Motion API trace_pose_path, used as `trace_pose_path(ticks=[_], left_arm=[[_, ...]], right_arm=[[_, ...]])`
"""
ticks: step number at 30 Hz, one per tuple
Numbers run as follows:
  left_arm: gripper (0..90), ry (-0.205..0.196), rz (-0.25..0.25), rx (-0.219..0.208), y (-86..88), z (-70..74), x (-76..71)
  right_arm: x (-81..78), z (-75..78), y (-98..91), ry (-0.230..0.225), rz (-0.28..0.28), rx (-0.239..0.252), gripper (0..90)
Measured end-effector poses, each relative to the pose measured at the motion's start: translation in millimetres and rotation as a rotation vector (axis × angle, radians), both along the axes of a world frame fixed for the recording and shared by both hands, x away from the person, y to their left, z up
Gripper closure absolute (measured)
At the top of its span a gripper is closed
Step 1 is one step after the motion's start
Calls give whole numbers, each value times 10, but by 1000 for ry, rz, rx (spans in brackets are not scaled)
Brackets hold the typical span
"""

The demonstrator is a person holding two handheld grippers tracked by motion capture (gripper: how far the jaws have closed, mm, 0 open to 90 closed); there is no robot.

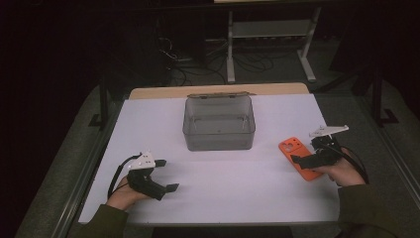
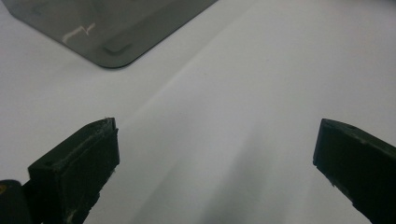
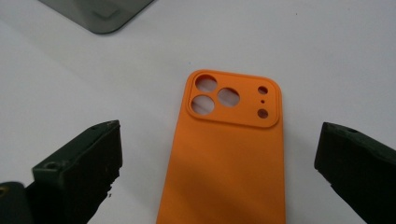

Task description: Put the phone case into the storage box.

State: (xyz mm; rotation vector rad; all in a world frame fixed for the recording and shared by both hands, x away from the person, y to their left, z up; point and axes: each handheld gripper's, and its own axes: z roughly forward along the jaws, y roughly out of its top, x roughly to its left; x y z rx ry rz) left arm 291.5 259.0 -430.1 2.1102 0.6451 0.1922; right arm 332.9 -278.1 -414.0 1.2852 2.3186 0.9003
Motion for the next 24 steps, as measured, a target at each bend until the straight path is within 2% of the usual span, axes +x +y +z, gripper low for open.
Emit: trace_pose_path(ticks=[15, 24], left_arm=[[0, 0, -2, 4, -3, -2, 0], [0, -1, -1, 4, -5, -1, 0]], right_arm=[[10, -104, -30, 72, -10, -40, 5], [25, -161, -43, 93, -14, -55, 5]])
